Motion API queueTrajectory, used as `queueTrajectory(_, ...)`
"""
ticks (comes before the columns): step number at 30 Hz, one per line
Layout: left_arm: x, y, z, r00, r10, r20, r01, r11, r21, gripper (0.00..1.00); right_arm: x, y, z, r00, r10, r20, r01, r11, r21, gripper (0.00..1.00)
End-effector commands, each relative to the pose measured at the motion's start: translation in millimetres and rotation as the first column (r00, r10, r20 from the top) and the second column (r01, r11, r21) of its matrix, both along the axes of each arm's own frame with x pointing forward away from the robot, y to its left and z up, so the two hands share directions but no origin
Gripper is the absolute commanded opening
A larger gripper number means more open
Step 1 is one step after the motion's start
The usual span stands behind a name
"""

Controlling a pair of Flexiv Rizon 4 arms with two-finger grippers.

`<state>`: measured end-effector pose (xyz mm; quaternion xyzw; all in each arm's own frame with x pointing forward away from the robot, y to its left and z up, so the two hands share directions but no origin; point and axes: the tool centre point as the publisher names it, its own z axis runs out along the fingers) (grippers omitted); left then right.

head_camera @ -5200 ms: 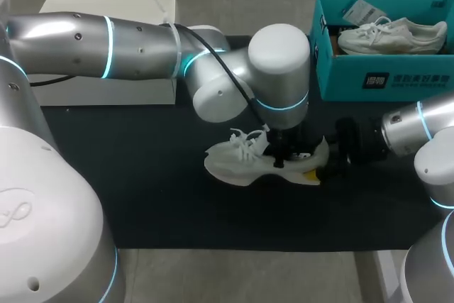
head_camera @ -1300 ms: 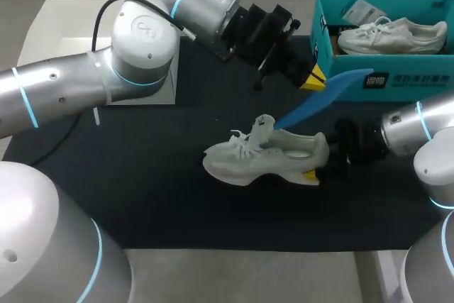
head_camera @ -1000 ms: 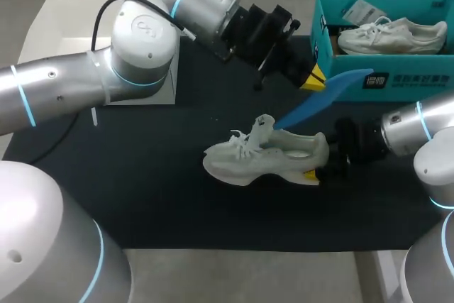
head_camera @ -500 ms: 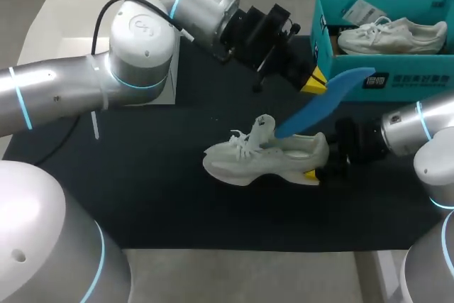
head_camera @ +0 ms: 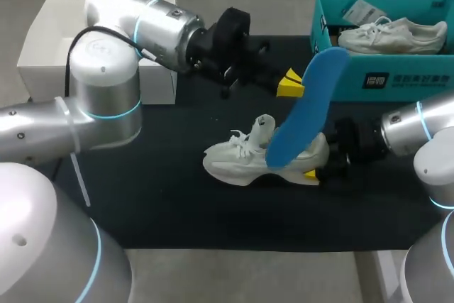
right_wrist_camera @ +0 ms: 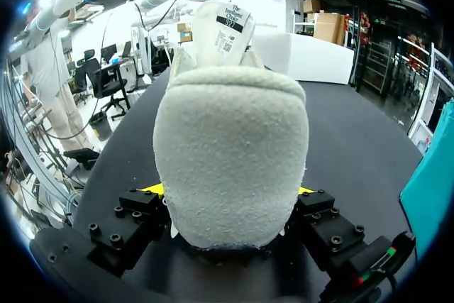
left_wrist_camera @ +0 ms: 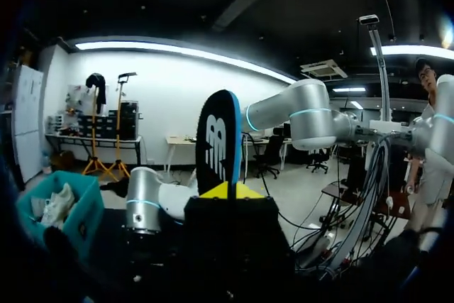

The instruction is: Take the shoe out of the shoebox, open the shoe tongue, remove and reinsert the insole, then place the shoe into the shoebox

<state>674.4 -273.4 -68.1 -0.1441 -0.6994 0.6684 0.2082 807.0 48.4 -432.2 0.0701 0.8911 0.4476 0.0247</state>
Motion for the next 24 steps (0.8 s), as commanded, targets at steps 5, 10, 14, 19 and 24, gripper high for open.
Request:
queueTrajectory(5, -53.9, 23, 21, 0.964, 0.09, -0.25, -0.117, 0.989, -0.094, 0.0, -1.9, 4, -7, 1.0, -0.002, 0.001, 0.002, 1.0, -0.002, 0.0)
queueTrajectory(10, -69.3, 34, 42, 0.934, 0.049, -0.354, -0.098, 0.988, -0.122, 0.0, -1.9, 4, -7, 1.0, -0.002, 0.001, 0.002, 1.0, -0.002, 0.0)
queueTrajectory(14, -80.5, 42, 58, 0.917, -0.013, -0.399, -0.047, 0.989, -0.139, 0.0, -1.9, 4, -7, 1.0, -0.002, 0.001, 0.002, 1.0, -0.002, 0.0)
queueTrajectory(19, -94.1, 50, 78, 0.894, -0.093, -0.439, 0.018, 0.985, -0.172, 0.0, -1.9, 4, -7, 1.0, -0.002, 0.001, 0.002, 1.0, -0.002, 0.0)
queueTrajectory(24, -109.9, 57, 95, 0.846, -0.176, -0.503, 0.068, 0.972, -0.225, 0.0, -1.9, 4, -7, 1.0, -0.002, 0.001, 0.002, 1.0, -0.002, 0.0)
